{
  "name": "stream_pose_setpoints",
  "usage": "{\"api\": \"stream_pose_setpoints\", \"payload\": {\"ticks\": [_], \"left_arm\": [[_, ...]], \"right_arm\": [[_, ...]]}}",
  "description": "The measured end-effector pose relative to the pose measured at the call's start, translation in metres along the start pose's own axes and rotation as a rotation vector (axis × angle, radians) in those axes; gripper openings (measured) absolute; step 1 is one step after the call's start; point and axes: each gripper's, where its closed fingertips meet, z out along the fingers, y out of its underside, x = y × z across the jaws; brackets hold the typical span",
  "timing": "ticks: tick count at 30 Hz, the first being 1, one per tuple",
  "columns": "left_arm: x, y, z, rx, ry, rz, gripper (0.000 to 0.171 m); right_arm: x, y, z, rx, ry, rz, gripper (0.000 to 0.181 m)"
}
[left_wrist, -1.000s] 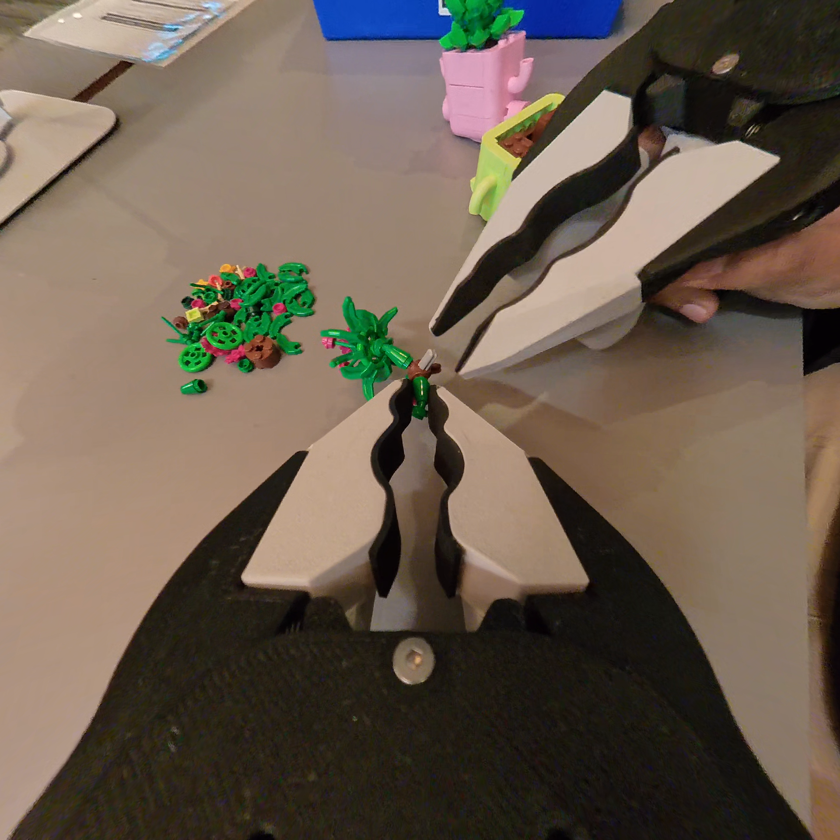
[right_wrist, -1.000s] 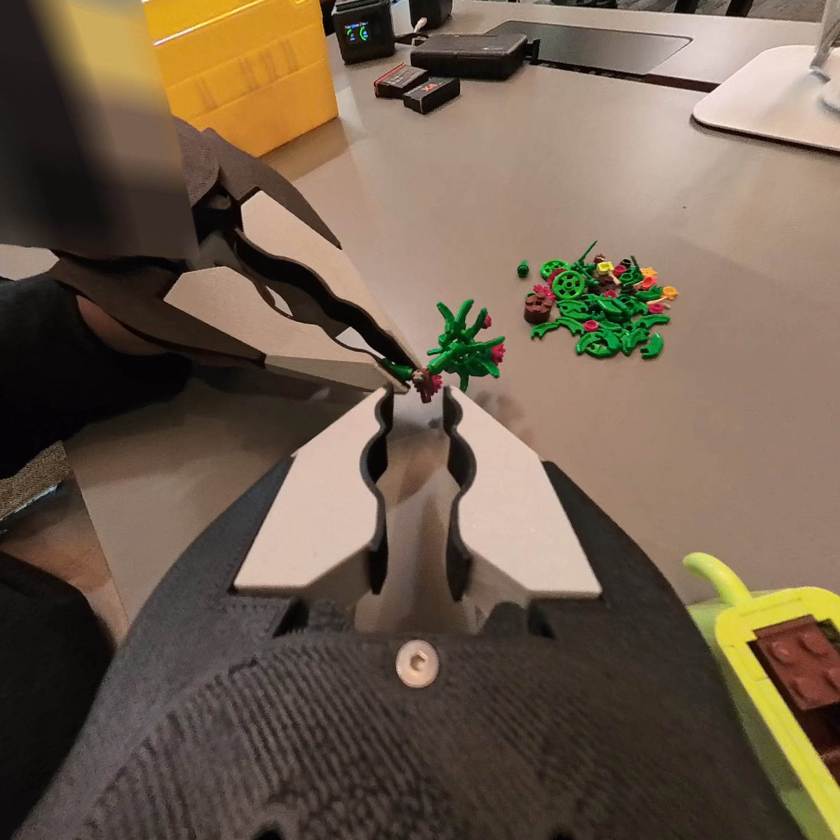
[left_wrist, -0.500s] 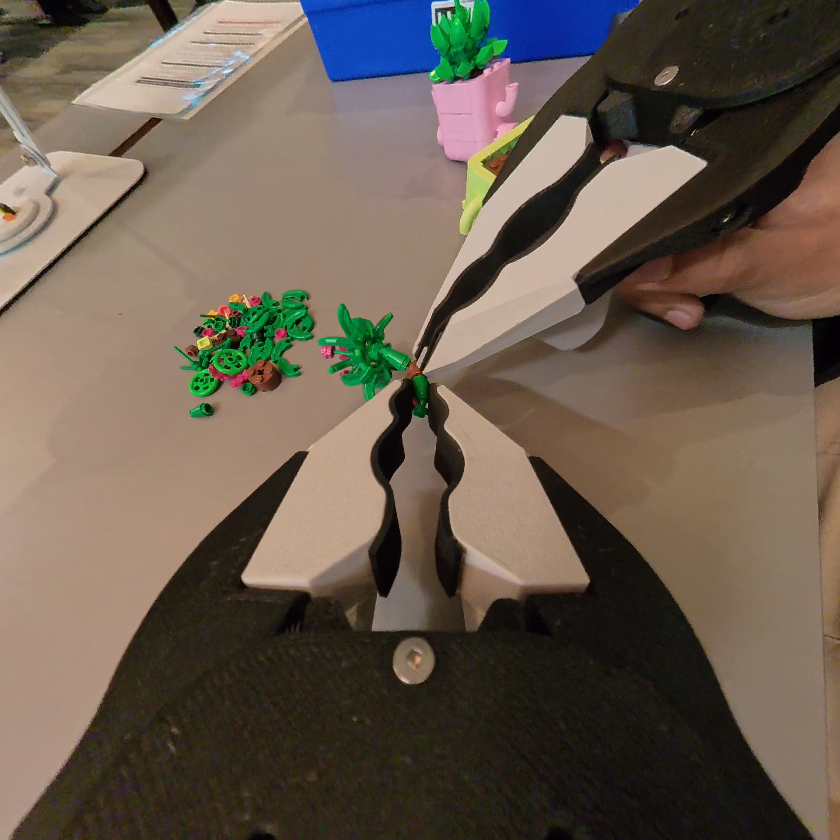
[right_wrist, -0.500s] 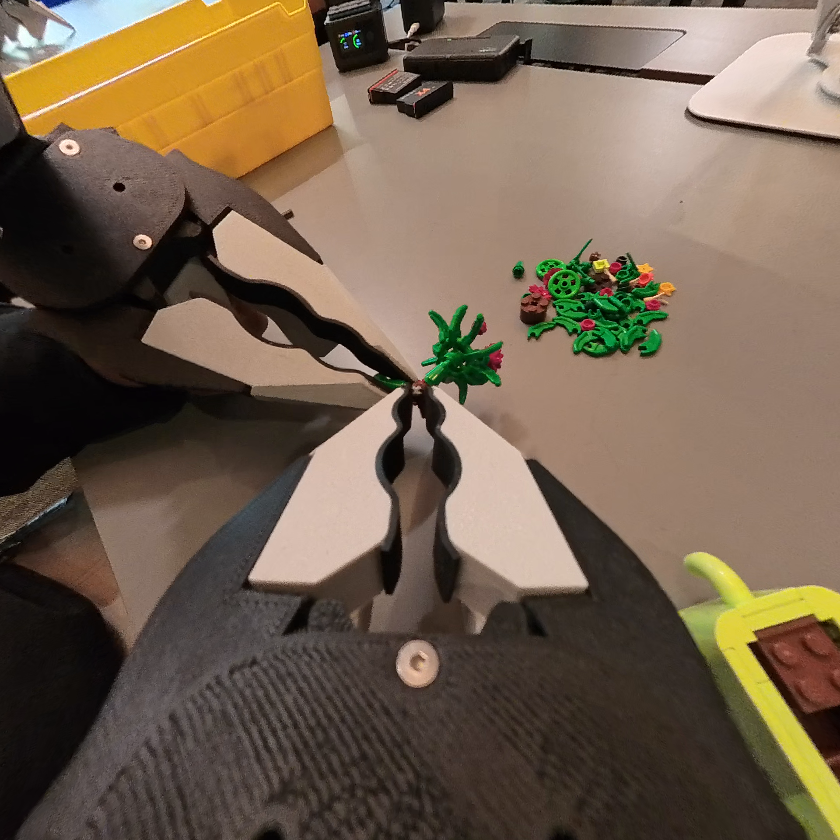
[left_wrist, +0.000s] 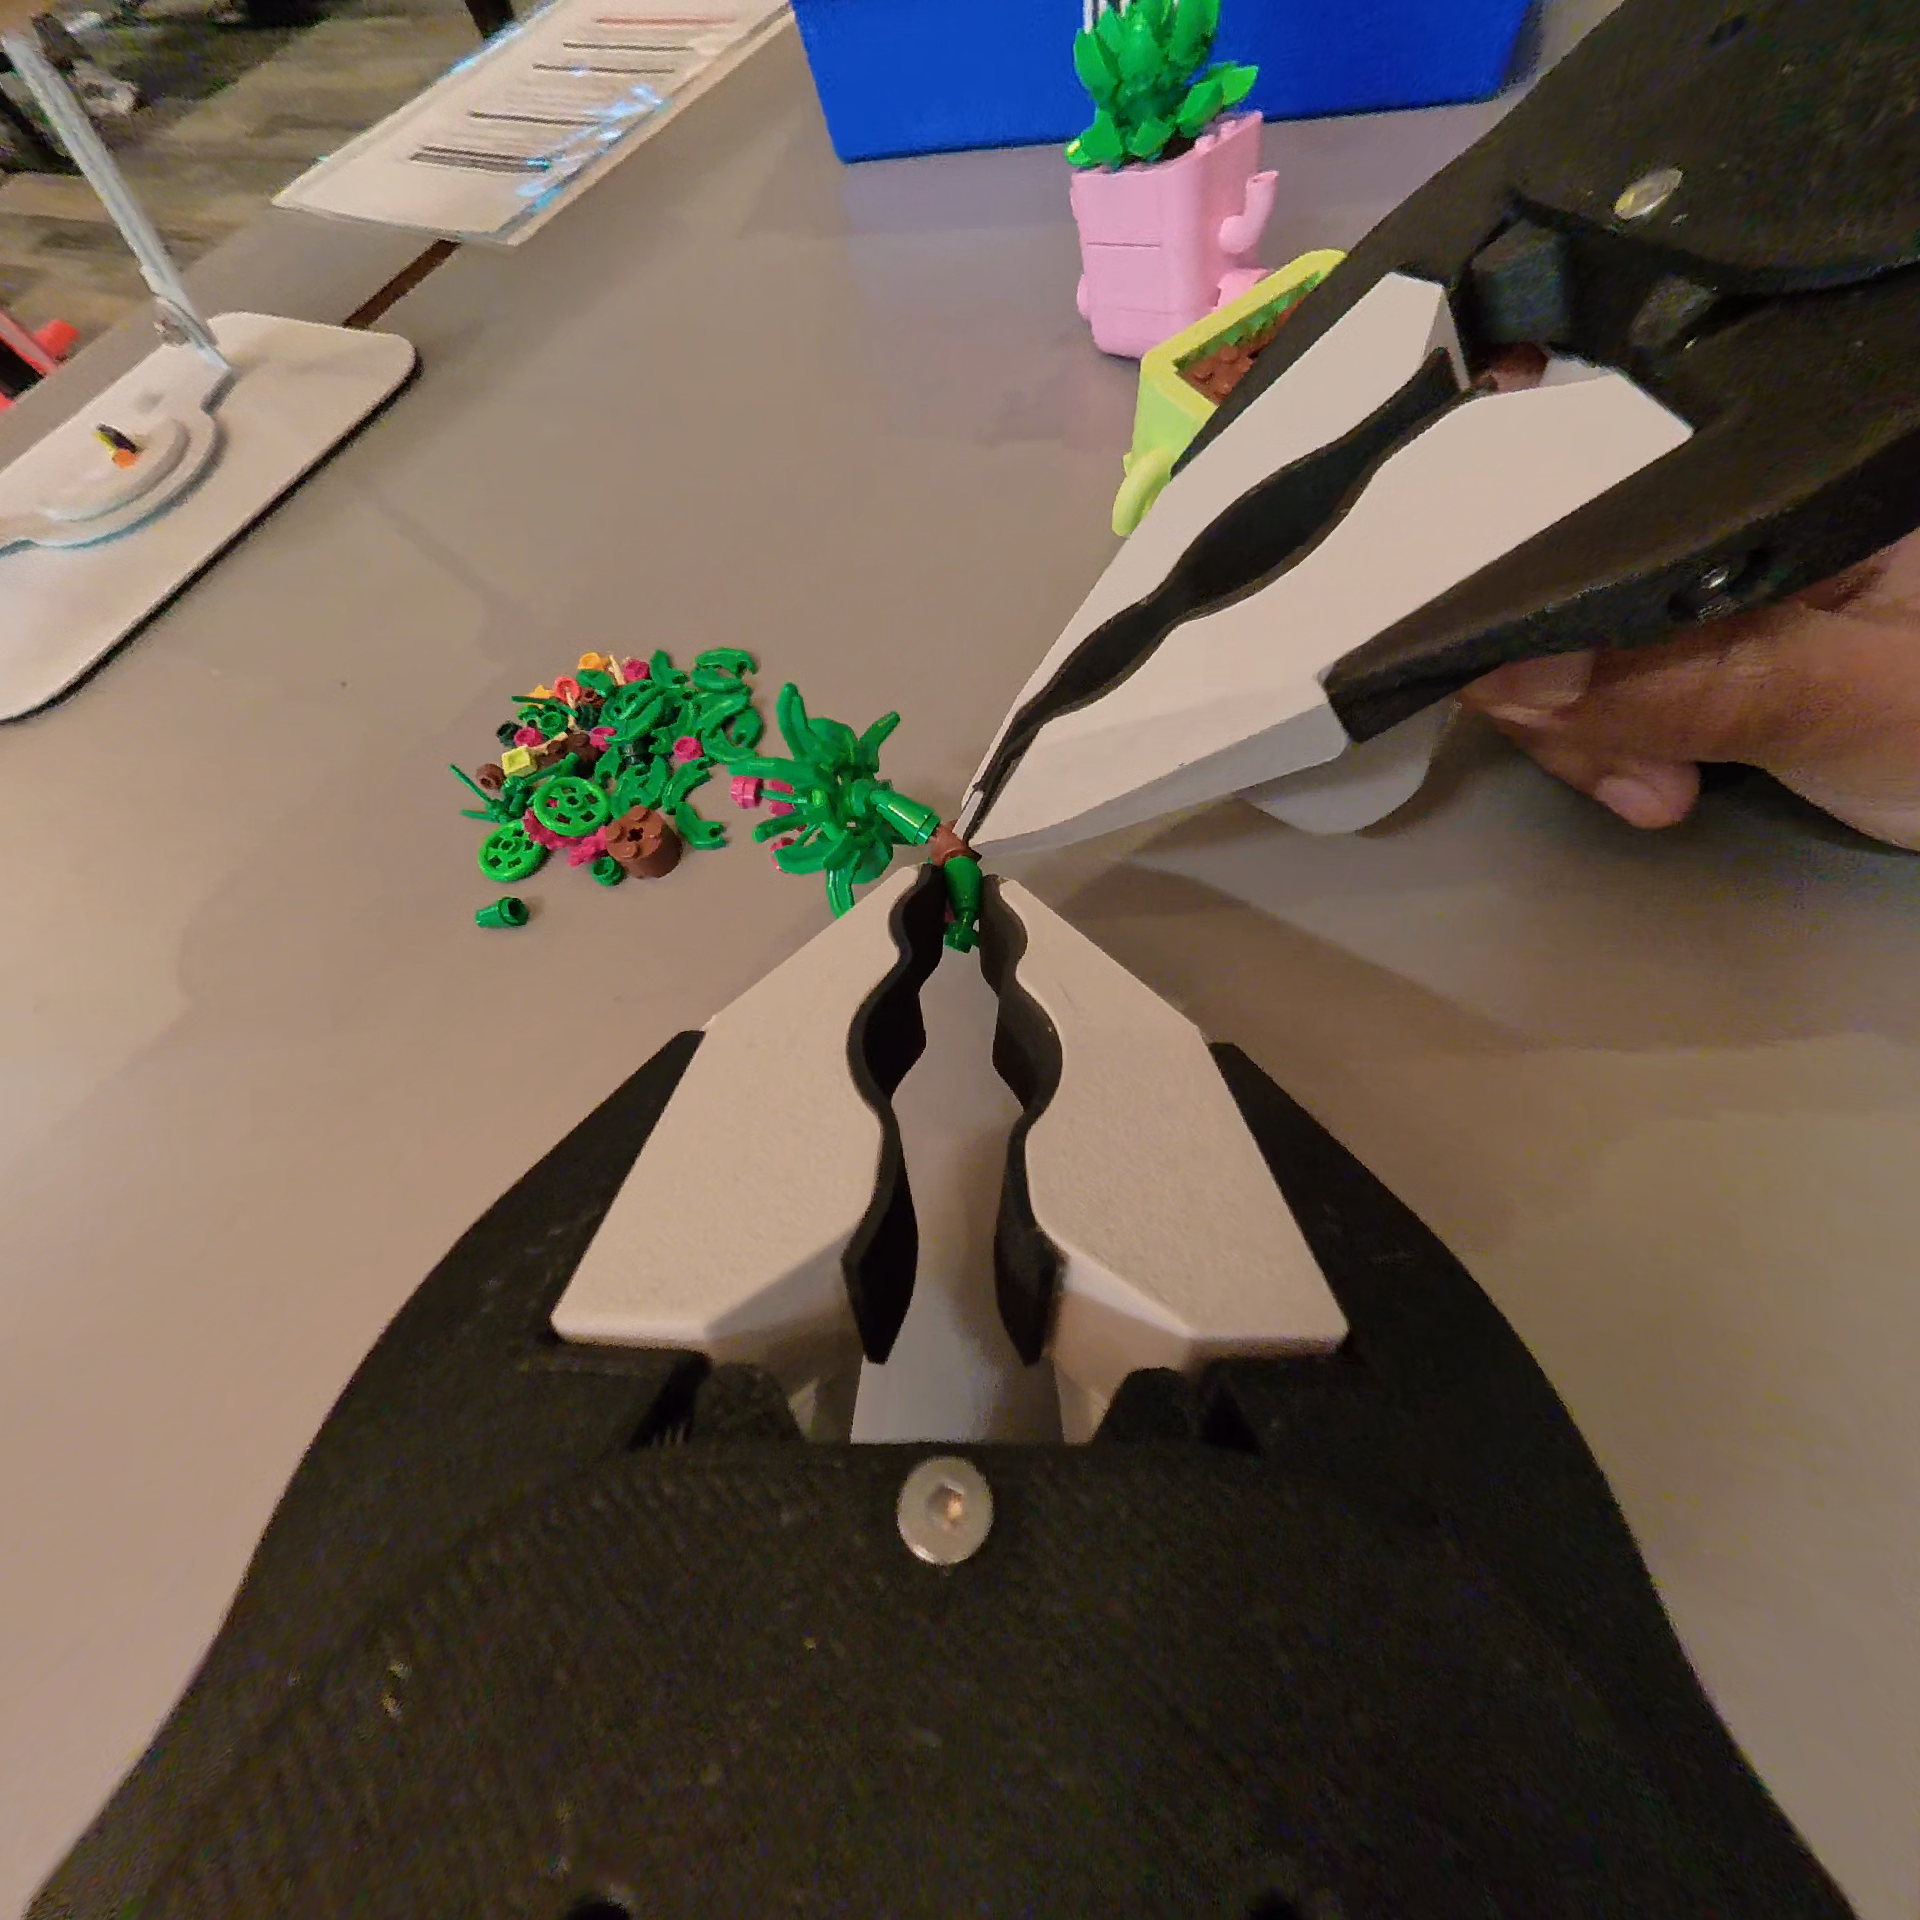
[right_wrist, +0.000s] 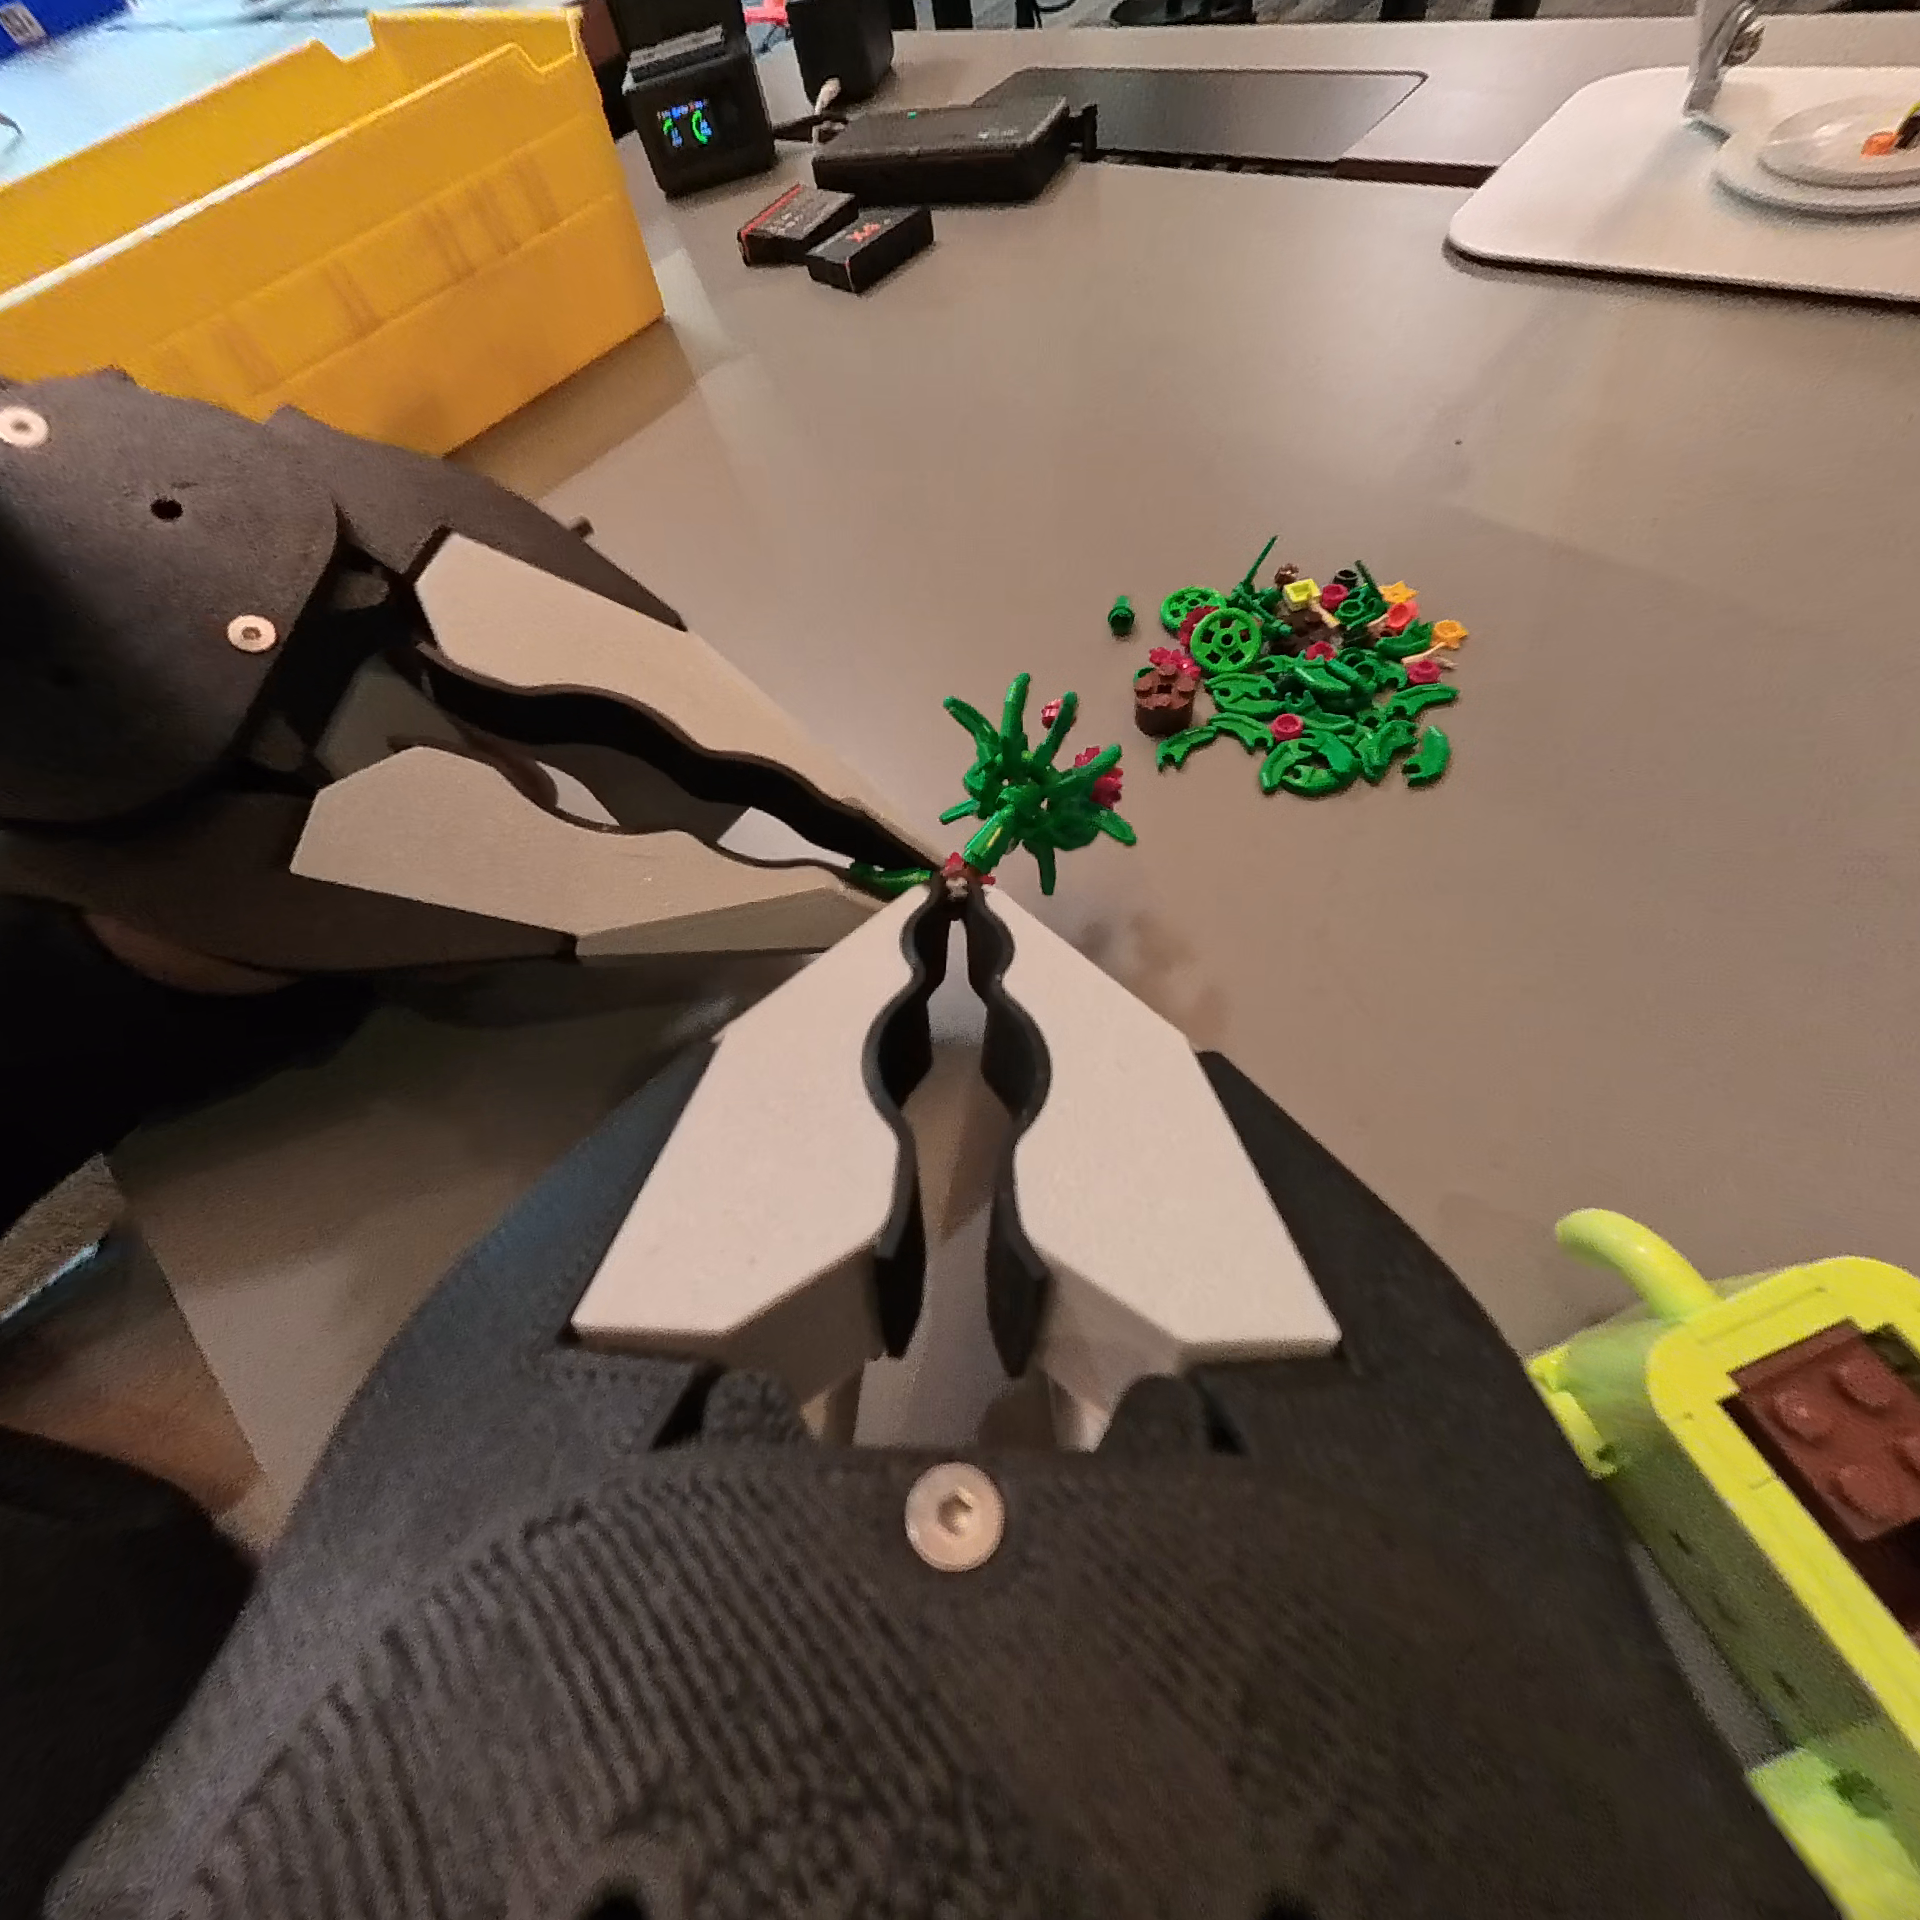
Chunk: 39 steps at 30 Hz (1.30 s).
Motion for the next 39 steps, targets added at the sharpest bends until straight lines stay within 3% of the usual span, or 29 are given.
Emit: {"api": "stream_pose_setpoints", "payload": {"ticks": [9,13,17,25,33,39], "left_arm": [[-0.001,-0.014,-0.005,0.088,-0.065,0.019,0.003],[-0.003,-0.020,-0.008,0.128,-0.175,0.102,0.004],[-0.005,-0.030,-0.016,0.211,-0.173,0.037,0.003],[0.004,-0.040,-0.026,0.346,0.180,-0.459,0.017],[0.006,-0.044,-0.029,0.406,0.278,-0.597,0.009],[0.008,-0.051,-0.035,0.495,0.510,-0.851,0.006]], "right_arm": [[0.001,-0.011,-0.007,0.091,-0.123,0.244,0.000],[0.000,-0.017,-0.010,0.141,-0.100,0.225,0.001],[-0.004,-0.026,-0.014,0.200,-0.107,0.160,0.001],[-0.009,-0.036,-0.022,0.284,-0.062,0.035,0.002],[-0.011,-0.041,-0.026,0.325,-0.022,-0.037,0.002],[-0.018,-0.049,-0.033,0.412,-0.013,-0.142,0.002]]}}
